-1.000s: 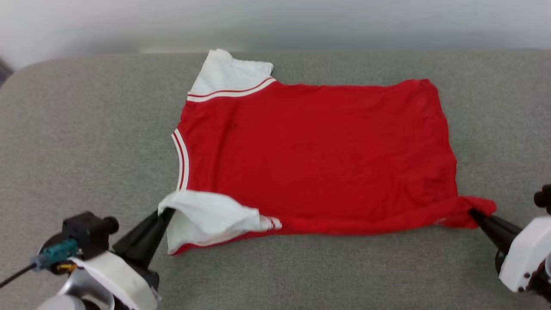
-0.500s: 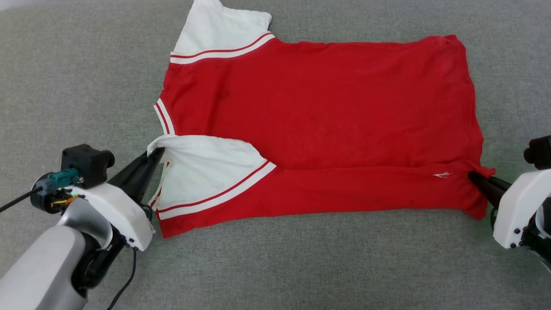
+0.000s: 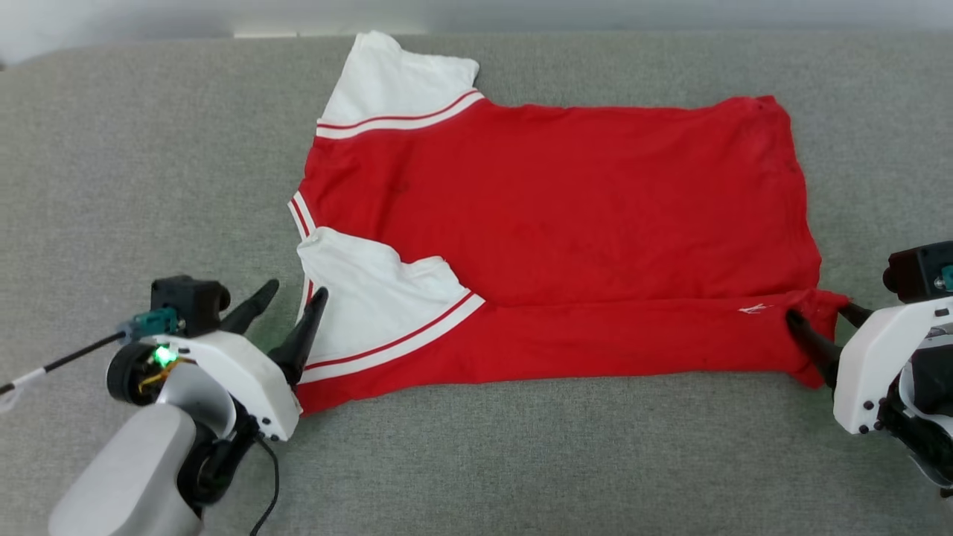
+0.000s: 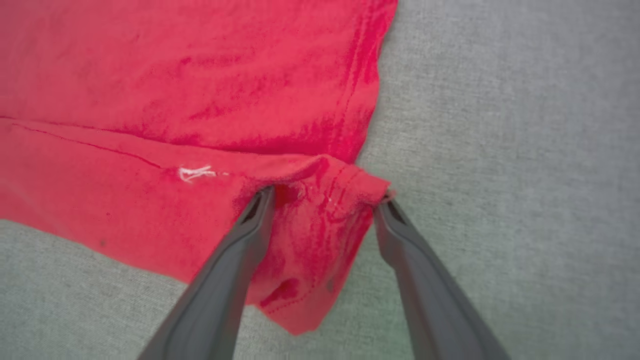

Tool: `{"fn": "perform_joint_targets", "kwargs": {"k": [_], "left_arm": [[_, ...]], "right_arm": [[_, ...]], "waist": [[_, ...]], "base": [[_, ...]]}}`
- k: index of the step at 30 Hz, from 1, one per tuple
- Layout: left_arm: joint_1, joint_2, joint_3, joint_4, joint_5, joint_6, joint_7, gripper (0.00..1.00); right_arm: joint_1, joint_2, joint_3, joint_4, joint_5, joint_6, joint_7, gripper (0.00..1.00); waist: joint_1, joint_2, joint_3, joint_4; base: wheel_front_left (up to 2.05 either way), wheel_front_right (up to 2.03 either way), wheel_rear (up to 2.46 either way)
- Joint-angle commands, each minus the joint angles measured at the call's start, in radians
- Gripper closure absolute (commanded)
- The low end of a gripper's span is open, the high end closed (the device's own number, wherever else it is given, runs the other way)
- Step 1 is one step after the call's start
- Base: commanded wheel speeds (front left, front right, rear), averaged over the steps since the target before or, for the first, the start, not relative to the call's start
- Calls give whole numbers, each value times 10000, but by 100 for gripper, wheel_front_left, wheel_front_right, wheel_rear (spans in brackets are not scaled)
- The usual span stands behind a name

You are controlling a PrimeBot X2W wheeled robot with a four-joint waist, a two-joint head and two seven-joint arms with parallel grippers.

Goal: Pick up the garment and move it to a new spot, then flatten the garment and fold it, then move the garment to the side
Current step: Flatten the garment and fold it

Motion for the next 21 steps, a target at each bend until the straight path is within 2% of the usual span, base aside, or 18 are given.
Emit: {"fn": "perform_joint_targets", "kwargs": {"k": [1, 5, 9, 14, 15, 17, 21], "left_arm": [[263, -29, 125, 3, -156, 136, -81, 0], [987, 67, 176, -382, -389, 541, 157, 0], [1776, 254, 57, -1159, -377, 1229, 582, 0], [2696, 493, 21, -2276, -401, 2208, 1126, 0], [2696, 493, 21, -2276, -401, 2208, 1126, 0], [2950, 546, 0, -2630, -376, 2570, 1315, 0], [3197, 556, 83, -2970, -453, 2918, 1404, 0]], "right_arm": [[166, -27, 34, -35, -169, -4, -53, 0], [531, 154, -126, -274, -471, -4, 105, 0], [1118, 396, -467, -757, -971, -4, 526, 0], [1768, 1076, -1102, -1595, -1362, -4, 903, 0], [1768, 1076, -1102, -1595, -1362, -4, 903, 0], [1949, 1273, -1198, -1960, -1545, -4, 975, 0], [2313, 1567, -1283, -2430, -1740, -4, 1189, 0]], "waist": [[-1, 0, -347, -9], [-1, 0, -797, -40], [-1, 0, -1073, -70], [-1, 0, -1107, -179], [-1, 0, -1107, -179], [-1, 0, -981, -257], [-1, 0, -838, -399]], "base": [[0, 0, 0], [0, 0, 0], [0, 0, 0], [0, 0, 0], [0, 0, 0], [0, 0, 0], [0, 0, 0]]}}
